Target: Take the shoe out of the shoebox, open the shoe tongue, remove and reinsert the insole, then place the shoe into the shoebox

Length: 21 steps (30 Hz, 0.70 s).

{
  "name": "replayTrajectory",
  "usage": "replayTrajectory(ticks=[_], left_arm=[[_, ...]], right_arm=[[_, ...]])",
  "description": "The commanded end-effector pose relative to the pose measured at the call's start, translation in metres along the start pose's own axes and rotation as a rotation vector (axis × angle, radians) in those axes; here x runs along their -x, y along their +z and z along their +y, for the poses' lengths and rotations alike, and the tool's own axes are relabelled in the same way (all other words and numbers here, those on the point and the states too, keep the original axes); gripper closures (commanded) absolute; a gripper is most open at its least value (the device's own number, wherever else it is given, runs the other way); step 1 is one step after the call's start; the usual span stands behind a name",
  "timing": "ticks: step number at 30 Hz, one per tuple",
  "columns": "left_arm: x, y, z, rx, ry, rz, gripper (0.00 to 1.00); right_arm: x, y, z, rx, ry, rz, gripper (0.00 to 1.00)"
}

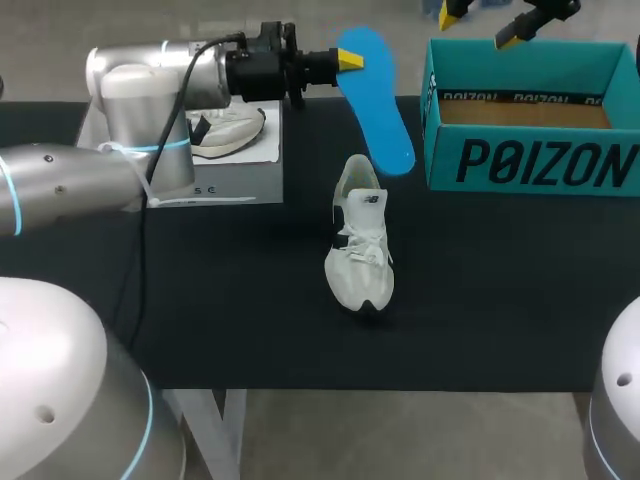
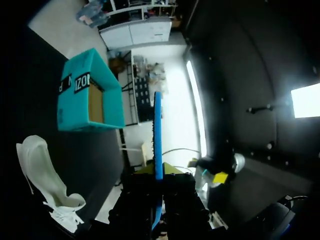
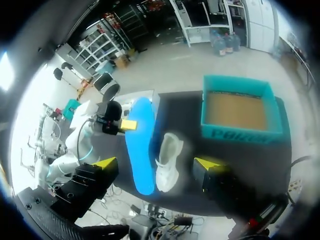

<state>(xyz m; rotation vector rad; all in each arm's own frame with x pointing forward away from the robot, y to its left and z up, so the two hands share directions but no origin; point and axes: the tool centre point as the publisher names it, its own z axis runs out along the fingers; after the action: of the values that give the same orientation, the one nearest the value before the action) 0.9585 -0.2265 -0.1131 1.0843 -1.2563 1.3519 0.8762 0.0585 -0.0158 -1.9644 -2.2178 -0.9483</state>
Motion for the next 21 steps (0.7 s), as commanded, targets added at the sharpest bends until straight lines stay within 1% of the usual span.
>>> replayTrajectory(ticks=[1, 5, 6, 13, 21], left_arm=[[0.009, 0.014, -0.011, 0.013, 0.0, 0.005, 1.0], [0.013, 0.022, -0.015, 0.024, -0.006, 0.018, 1.0], [0.014, 0.024, -0.014, 0.031, -0.01, 0.024, 1.0], [0.015, 0.028, -0.01, 0.07, -0.027, 0.04, 1.0], [0.005, 0.023, -0.01, 0.055, -0.007, 0.039, 1.0]], right_arm=[[-0.013, 0.002, 0.005, -0.068, -0.012, -0.093, 0.0], [-0.022, 0.007, 0.003, -0.112, -0.015, -0.097, 0.0], [-0.025, 0.008, 0.004, -0.088, 0.003, -0.079, 0.0], [-0.025, 0.008, 0.004, -0.088, 0.003, -0.079, 0.0], [-0.025, 0.008, 0.004, -0.088, 0.003, -0.079, 0.0]])
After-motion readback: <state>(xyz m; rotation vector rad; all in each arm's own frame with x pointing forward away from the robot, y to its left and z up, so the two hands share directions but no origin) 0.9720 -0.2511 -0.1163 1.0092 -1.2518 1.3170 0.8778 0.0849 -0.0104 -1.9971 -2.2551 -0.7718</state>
